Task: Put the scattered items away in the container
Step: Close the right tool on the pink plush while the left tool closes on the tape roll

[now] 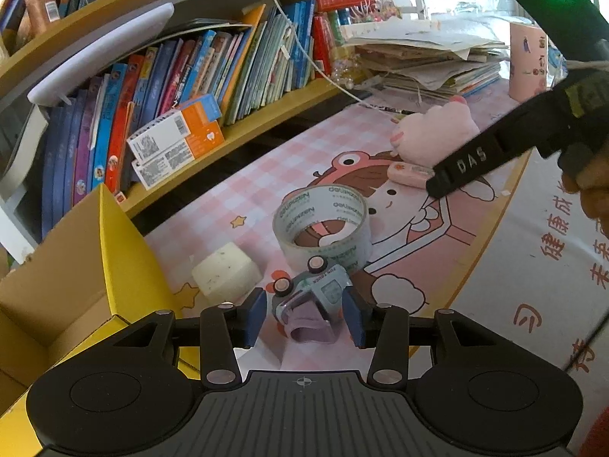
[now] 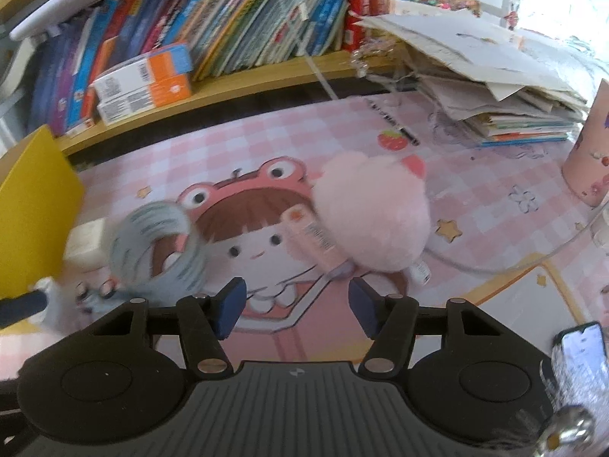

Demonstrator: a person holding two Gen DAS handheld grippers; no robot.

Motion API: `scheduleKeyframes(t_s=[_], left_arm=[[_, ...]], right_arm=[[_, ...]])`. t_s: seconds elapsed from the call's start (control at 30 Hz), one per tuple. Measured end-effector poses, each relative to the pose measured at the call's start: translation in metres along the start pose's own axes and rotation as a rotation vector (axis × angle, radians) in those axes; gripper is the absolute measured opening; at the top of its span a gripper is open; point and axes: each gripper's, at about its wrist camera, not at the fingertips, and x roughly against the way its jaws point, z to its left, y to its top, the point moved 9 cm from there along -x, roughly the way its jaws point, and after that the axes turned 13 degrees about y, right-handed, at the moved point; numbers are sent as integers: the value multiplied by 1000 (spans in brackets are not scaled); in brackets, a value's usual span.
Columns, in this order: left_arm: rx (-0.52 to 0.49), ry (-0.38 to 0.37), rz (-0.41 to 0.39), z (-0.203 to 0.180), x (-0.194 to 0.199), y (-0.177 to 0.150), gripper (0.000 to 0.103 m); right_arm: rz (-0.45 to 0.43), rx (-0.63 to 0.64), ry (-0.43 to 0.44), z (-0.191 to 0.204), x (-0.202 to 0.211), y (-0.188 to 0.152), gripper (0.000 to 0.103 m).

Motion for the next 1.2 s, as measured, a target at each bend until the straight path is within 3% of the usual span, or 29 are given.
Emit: scheduleKeyframes(t_s=[0.23,0.57,0.83,1.2], left_arm=[[-12,-10,-10,-3,-1,3,44],[-50,-26,-36,-11,-10,12,44],[-103,-40,-69,-22,-16,24,44],[-163,-50,-83,-34,-34,35,44]], right_arm=[[-30,7,-62,-20,-5,16,59],[-43,6,-126,-39,-12,28,71],[-49,-6,-161,-55,-19,35,73],[-32,-26,-130,-52,-31,35,73]])
